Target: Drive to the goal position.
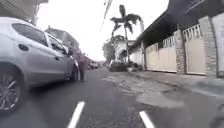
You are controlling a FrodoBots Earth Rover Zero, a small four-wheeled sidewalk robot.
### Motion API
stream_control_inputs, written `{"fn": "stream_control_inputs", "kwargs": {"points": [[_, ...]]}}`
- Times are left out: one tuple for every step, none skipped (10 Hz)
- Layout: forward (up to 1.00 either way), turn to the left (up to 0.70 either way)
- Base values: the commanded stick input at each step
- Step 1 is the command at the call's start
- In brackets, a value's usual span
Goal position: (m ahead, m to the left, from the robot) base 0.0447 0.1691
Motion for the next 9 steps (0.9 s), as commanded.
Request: {"fn": "stream_control_inputs", "kwargs": {"points": [[0.70, 0.00], [0.70, 0.00], [0.70, 0.00], [0.70, 0.00], [0.70, 0.00], [0.70, 0.00], [0.70, 0.00], [0.70, 0.00], [0.70, 0.00]]}}
